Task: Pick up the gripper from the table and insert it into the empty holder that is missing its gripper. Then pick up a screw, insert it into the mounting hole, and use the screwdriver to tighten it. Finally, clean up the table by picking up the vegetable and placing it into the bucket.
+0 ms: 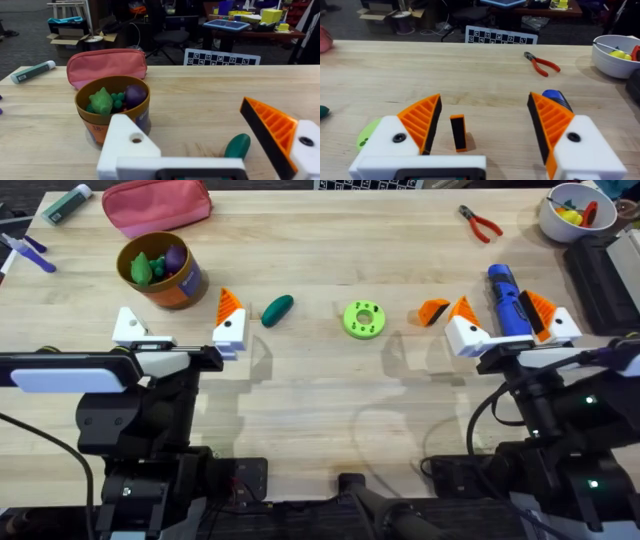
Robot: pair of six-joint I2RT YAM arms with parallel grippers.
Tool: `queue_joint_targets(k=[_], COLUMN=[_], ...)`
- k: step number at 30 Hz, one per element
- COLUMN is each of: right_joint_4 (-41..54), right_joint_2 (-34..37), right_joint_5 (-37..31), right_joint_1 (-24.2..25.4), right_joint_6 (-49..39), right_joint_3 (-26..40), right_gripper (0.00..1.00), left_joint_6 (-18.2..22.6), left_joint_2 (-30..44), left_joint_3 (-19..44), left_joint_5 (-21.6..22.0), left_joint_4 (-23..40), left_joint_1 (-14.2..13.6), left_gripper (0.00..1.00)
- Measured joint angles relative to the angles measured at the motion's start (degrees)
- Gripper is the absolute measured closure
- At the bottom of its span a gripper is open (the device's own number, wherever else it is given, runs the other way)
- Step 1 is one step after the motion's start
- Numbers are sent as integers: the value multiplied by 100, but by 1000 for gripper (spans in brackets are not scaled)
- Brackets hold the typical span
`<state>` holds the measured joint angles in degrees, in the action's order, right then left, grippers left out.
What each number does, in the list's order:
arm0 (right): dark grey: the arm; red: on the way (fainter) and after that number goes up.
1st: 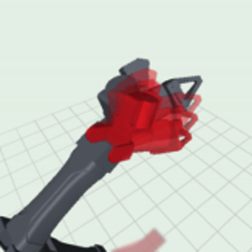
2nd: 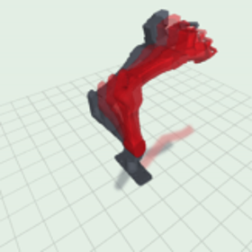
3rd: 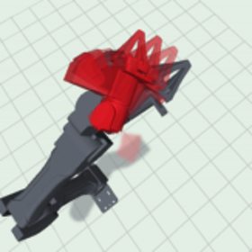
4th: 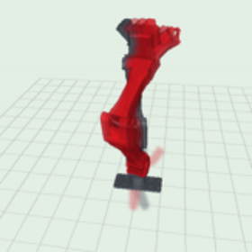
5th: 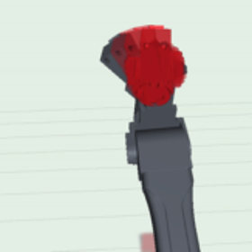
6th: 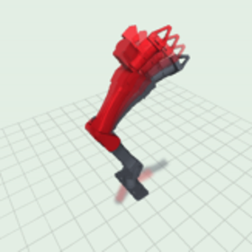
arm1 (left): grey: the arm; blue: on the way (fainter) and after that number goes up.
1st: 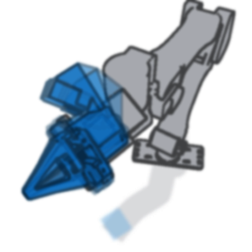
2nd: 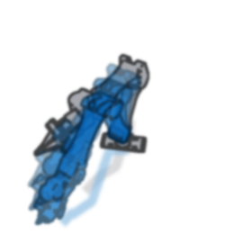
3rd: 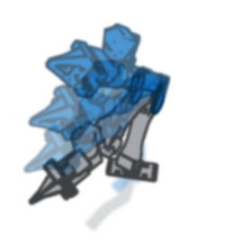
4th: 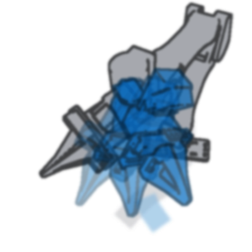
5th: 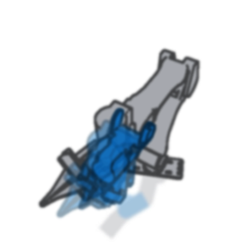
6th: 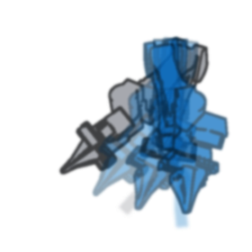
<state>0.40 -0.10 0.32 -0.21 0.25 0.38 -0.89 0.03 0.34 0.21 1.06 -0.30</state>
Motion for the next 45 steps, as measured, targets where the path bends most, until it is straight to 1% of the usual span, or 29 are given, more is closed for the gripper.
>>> queue_joint_targets(k=[13,18,20,22,24,26,30,34,38,41,45], right_joint_4=[-38,-745,-798,-639,-366,20,831,1830,2892,3534,4414], right_joint_2=[0,10,11,12,82,268,951,1995,3128,3924,4813], right_joint_5=[15,46,61,64,65,66,66,67,78,85,87], right_joint_1=[0,0,0,0,0,0,0,0,0,0,0], right_joint_6=[0,0,0,0,0,0,0,16,17,17,20], right_joint_3=[0,19,123,367,708,1173,2160,3159,4134,4813,5615], right_gripper=[8,8,8,8,7,7,8,8,8,7,8], left_joint_6=[0,-2,0,-1,-2,-2,-2,0,-1,-2,0], left_joint_2=[0,2,2,20,133,375,1157,2394,3696,4676,5790], left_joint_3=[0,13,81,301,664,1206,2363,3632,4682,5402,6171], left_joint_5=[2,2,2,2,7,54,129,138,142,149,149], left_joint_4=[-35,-465,-388,-152,66,362,952,1919,2940,3618,4316], left_joint_1=[0,0,0,0,0,0,0,0,0,0,0], left_gripper=[14,15,15,15,15,15,15,15,15,15,15])
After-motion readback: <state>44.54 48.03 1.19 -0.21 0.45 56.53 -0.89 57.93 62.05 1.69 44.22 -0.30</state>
